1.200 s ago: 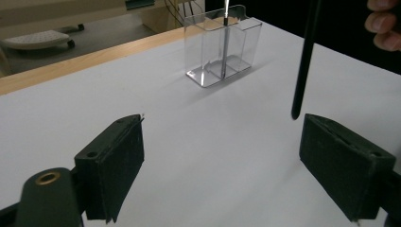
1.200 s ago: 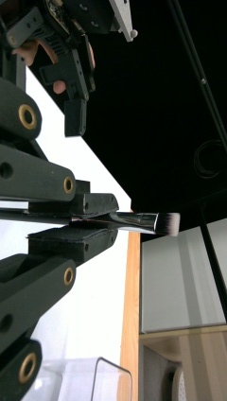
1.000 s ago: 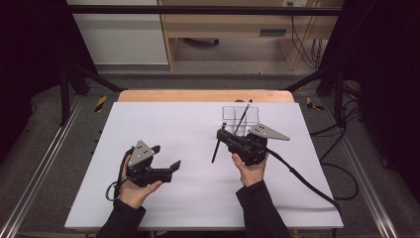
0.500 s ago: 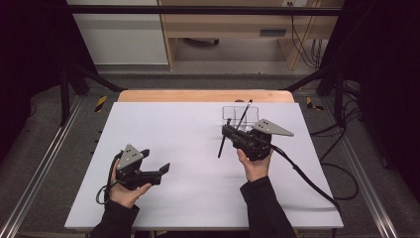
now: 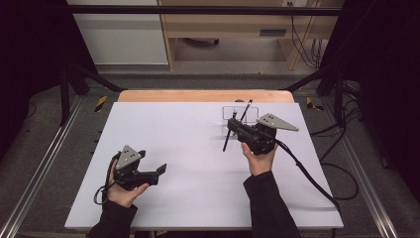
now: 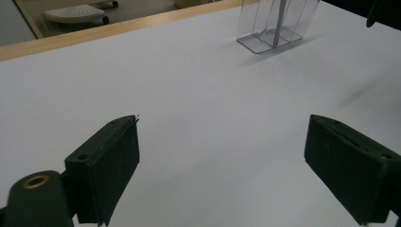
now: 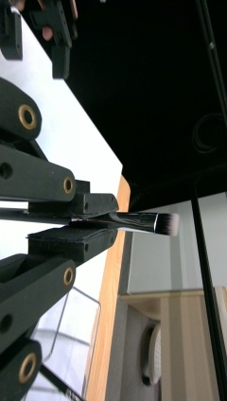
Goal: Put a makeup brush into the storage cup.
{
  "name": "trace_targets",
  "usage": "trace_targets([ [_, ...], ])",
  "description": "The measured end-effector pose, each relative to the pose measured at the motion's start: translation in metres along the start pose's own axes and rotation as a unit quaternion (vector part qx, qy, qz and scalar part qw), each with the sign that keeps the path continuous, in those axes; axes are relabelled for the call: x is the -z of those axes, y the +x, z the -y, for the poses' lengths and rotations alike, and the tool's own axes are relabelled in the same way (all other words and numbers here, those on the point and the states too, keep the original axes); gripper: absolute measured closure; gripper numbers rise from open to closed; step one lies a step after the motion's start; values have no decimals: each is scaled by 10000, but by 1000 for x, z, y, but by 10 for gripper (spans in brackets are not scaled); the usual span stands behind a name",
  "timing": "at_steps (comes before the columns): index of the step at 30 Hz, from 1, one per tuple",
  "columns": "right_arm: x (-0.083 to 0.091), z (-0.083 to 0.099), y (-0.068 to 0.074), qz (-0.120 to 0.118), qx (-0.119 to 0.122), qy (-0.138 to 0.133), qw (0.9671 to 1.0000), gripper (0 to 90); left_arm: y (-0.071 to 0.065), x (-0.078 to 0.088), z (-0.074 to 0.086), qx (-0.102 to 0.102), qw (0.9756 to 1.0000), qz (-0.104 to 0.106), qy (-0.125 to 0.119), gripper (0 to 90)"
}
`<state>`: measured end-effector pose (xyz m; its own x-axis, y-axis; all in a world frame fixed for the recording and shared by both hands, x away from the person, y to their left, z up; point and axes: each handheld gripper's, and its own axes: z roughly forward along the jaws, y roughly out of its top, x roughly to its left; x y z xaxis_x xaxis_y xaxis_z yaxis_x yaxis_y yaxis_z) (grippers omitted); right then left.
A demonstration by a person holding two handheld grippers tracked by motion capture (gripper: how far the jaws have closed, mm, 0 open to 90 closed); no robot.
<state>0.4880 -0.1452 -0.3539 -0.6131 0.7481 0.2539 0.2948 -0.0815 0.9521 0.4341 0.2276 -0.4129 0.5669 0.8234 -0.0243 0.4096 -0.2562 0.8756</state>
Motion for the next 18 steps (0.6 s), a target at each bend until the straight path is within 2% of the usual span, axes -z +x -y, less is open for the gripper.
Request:
trace_targets([
  [18,-8,-15,-18,386,56,-18,9992,839,4,-3,2,16,9999,-40,114,92],
])
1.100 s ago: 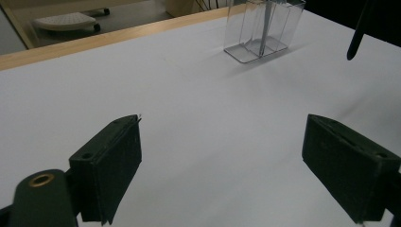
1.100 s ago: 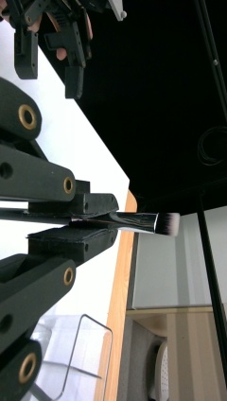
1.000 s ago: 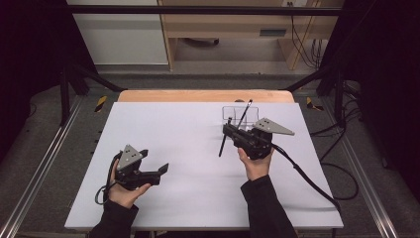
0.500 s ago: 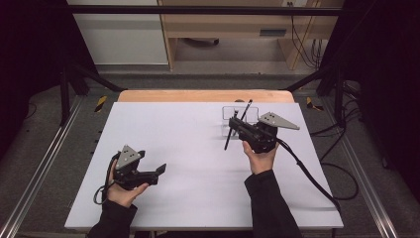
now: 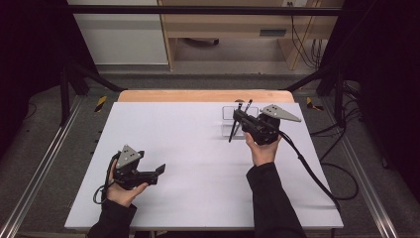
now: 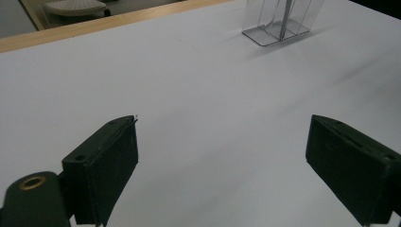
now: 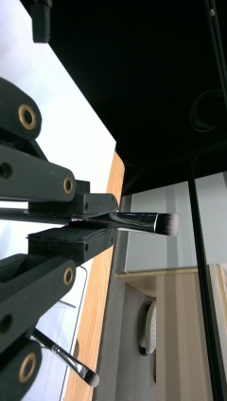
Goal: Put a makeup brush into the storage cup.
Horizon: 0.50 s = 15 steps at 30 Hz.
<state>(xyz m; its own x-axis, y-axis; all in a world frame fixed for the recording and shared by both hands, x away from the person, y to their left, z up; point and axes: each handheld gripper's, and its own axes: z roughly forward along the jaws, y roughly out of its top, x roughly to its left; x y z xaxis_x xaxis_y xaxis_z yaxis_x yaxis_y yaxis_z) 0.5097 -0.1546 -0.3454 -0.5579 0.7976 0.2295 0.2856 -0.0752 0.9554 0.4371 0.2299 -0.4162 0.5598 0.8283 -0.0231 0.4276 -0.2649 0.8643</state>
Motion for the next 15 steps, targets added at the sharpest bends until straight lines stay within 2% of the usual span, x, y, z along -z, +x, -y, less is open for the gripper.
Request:
trace_targets([
  [15,-13,-7,-13,299,18,-11,9996,839,0,-1,1,-27,10000,-12,42,89],
])
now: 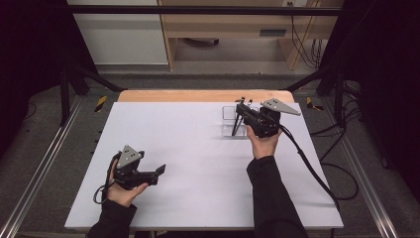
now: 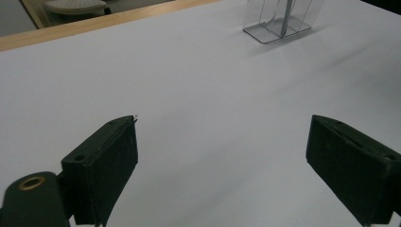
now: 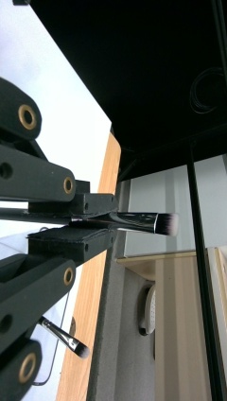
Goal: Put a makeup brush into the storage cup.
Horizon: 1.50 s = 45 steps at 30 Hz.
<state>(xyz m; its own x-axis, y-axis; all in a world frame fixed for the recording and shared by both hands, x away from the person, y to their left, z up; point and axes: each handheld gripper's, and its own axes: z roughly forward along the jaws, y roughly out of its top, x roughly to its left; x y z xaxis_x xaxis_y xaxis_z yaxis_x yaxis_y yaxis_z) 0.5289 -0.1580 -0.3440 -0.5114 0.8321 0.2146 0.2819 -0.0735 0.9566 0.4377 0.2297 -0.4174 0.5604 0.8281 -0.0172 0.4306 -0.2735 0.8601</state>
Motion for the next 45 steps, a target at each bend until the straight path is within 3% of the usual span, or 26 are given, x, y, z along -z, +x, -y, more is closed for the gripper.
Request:
trace_targets([
  [45,-25,-20,-26,720,13,-249,9971,839,3,0,1,4,10000,6,13,88],
])
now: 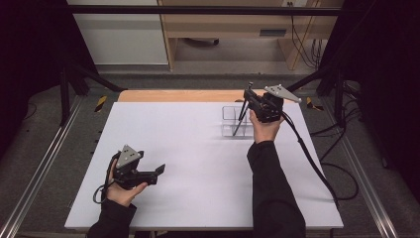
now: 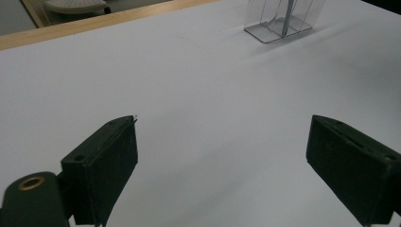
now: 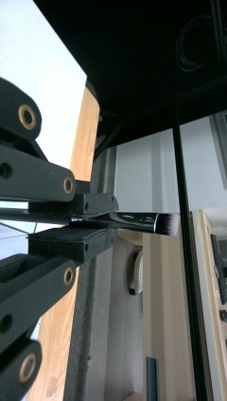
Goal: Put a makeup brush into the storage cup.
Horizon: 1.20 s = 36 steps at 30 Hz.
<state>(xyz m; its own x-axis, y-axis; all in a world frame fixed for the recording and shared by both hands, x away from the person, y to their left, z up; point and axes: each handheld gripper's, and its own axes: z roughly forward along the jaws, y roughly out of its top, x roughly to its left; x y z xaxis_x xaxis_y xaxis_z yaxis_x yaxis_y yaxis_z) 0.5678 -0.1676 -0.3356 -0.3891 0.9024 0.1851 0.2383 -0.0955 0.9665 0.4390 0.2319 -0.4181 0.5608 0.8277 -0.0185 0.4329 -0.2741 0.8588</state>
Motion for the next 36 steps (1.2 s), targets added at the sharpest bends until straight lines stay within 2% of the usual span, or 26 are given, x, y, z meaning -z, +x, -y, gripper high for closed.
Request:
trace_targets([
  [18,-12,0,-8,244,-4,-51,9997,839,0,0,0,5,10000,9,-22,89],
  [25,-21,4,-8,274,-72,-31,9996,839,0,0,0,-11,10000,9,-10,88],
  [36,-27,7,-10,357,-46,-7,9994,839,0,1,0,7,10000,6,-21,88],
])
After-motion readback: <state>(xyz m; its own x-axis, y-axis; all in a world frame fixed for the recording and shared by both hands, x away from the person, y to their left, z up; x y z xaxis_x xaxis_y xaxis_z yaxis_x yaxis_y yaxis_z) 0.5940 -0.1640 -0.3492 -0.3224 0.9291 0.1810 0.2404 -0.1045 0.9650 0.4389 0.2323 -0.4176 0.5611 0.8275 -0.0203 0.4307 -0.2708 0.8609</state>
